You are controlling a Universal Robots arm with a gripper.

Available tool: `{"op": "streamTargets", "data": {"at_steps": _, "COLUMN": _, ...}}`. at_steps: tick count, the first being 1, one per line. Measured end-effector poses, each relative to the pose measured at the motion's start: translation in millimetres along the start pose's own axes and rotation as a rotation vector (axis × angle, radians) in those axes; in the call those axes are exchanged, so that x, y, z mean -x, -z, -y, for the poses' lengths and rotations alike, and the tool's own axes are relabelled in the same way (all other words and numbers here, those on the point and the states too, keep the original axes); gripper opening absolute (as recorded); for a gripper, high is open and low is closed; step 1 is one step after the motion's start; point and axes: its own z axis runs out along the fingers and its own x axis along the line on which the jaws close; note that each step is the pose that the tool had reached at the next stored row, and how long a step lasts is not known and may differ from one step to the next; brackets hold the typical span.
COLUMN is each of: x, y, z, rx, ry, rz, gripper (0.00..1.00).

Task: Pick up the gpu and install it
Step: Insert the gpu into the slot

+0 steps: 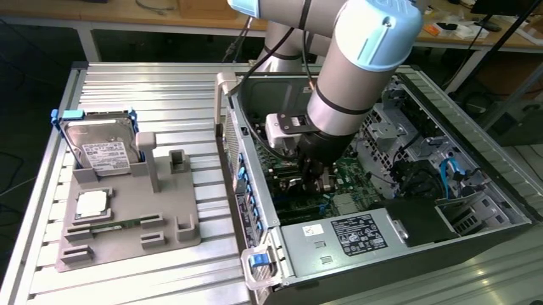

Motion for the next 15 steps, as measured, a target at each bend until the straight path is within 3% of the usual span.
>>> {"op": "streamTargets", "data": {"at_steps": 15, "x": 0.1, "y": 0.3, "z": 0.0, "rx": -0.0001, "ry": 0.0, "rz": 0.0002, "gripper": 0.27}}
